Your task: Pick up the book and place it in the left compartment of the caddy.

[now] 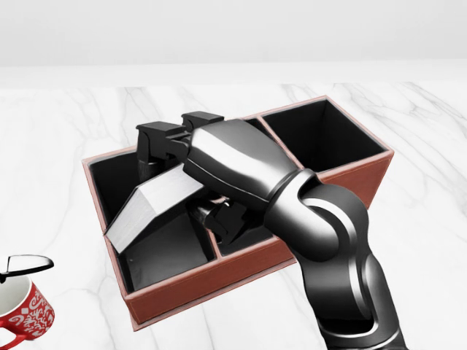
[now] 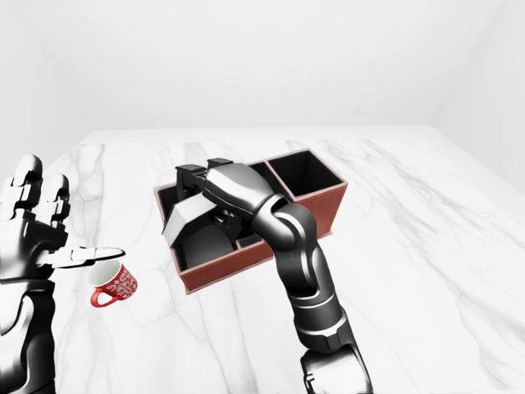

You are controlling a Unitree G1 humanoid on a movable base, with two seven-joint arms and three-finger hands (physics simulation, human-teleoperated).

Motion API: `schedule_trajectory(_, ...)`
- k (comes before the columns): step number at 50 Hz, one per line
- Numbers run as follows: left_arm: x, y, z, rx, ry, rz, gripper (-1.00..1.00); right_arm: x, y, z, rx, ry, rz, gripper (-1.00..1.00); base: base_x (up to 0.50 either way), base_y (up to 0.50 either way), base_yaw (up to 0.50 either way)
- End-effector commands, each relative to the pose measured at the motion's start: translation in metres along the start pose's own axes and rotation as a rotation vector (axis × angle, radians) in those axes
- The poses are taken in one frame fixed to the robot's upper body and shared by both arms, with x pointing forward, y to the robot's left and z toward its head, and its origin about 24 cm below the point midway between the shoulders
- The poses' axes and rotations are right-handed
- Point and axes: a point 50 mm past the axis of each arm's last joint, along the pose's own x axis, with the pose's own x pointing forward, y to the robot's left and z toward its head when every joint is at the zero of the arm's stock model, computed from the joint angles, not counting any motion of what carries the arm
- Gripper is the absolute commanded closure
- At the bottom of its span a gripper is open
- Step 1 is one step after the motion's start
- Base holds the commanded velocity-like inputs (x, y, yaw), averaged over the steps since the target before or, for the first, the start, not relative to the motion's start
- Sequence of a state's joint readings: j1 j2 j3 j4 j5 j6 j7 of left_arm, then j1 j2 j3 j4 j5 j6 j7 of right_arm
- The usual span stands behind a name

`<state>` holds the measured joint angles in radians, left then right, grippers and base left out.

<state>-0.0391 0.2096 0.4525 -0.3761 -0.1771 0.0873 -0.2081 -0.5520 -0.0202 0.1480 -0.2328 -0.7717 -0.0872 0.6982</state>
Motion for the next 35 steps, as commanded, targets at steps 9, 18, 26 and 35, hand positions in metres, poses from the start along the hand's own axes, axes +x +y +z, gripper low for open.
schedule_trajectory(9,-0.008,0.005,-0.004,-0.011,0.024,0.019,-1.00,0.017,-0.003,0.001,-0.069,0.040,0.021,1.00,0.00,0.00,0.00)
schedule_trajectory(18,-0.010,0.005,-0.006,-0.017,0.034,0.021,-1.00,0.021,0.000,-0.003,-0.103,0.084,0.044,1.00,0.00,0.00,0.00)
schedule_trajectory(26,-0.012,0.006,-0.007,-0.022,0.038,0.021,-1.00,0.021,0.003,0.002,-0.112,0.080,0.038,1.00,0.00,0.00,0.00)
schedule_trajectory(35,-0.016,0.009,-0.007,-0.029,0.041,0.028,-1.00,0.021,0.007,0.010,-0.107,0.060,0.031,1.00,0.00,0.00,0.00)
